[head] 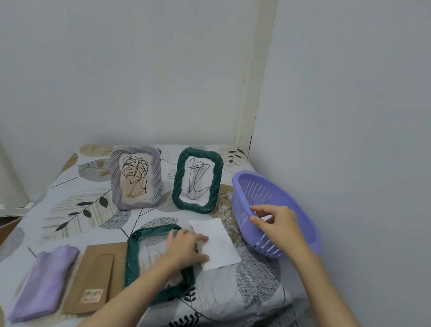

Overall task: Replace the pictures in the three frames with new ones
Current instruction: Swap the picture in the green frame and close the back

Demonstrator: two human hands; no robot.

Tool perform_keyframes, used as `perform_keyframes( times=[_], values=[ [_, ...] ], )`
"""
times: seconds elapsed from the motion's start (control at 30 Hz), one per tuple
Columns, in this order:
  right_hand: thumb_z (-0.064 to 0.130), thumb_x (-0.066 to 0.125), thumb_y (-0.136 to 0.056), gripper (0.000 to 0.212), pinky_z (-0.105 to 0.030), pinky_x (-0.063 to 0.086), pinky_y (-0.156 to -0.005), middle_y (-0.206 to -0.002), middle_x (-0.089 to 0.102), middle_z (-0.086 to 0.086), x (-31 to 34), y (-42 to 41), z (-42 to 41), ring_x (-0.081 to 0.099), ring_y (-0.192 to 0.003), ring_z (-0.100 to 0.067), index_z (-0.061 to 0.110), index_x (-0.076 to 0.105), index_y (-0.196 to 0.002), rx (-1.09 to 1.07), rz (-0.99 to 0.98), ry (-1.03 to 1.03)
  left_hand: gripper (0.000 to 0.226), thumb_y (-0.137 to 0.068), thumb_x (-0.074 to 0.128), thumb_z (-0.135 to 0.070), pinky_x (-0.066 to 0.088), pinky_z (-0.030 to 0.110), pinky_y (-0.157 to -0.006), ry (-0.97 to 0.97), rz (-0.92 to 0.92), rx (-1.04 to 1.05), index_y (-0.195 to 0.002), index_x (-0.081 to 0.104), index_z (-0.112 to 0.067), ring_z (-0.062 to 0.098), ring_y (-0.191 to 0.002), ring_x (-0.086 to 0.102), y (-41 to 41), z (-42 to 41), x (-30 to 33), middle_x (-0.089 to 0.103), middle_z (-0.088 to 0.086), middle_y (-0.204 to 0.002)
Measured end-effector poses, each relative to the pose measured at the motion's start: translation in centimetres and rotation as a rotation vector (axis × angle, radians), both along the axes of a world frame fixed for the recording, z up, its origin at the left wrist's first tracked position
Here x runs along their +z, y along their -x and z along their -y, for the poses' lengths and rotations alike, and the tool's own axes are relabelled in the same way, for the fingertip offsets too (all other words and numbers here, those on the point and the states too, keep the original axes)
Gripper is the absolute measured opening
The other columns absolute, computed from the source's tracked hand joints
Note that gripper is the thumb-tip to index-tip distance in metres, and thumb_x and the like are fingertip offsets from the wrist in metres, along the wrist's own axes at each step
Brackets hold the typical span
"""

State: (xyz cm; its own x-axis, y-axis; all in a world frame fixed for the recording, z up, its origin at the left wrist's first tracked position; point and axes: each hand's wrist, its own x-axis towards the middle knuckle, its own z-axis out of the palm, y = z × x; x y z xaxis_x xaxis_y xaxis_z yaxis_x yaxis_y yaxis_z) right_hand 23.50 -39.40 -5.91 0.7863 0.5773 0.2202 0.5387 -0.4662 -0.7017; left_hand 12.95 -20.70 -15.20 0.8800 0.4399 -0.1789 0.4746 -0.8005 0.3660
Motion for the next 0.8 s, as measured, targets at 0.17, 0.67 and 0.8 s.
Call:
perform_keyframes(
  times=[0.17, 0.67, 0.8],
  values=[
    [0.016, 0.065, -0.083, 0.032, -0.027, 0.048, -0.082, -0.106, 0.070, -0.004, -0.9, 1.0, -0.6, 0.056, -0.073, -0.013, 0.015, 0.065, -0.115, 0.017, 0.000, 0.031, 0.061, -0.080, 0.053, -0.058, -0.019, 0.056, -0.109, -0.123, -0.061, -0.109, -0.136, 0.039, -0.037, 0.030, -0.145, -0.010, -1.0, 1.6, -1.1, 0.012, 0.004, -0.156],
    [0.024, 0.064, -0.084, 0.032, -0.031, 0.048, -0.086, -0.094, 0.067, 0.000, -3.1, 1.8, -1.5, 0.055, -0.075, -0.012, 0.014, 0.064, -0.114, 0.049, -0.113, 0.119, 0.058, -0.093, 0.041, -0.047, -0.001, 0.046, -0.117, -0.005, 0.212, 0.074, -0.143, 0.025, -0.023, 0.024, -0.145, 0.007, -0.7, 0.8, -0.4, 0.021, 0.006, -0.154],
    [0.019, 0.062, -0.085, 0.037, -0.032, 0.043, -0.090, -0.114, 0.062, -0.018, -3.5, -2.6, -1.5, 0.056, -0.110, -0.030, 0.001, 0.056, -0.117, -0.199, -0.165, 0.328, 0.054, -0.094, 0.037, -0.048, 0.012, 0.038, -0.117, 0.099, 0.461, 0.035, -0.142, 0.026, -0.028, 0.017, -0.143, 0.016, -0.6, 1.6, 1.2, 0.026, -0.002, -0.152]
  ],
)
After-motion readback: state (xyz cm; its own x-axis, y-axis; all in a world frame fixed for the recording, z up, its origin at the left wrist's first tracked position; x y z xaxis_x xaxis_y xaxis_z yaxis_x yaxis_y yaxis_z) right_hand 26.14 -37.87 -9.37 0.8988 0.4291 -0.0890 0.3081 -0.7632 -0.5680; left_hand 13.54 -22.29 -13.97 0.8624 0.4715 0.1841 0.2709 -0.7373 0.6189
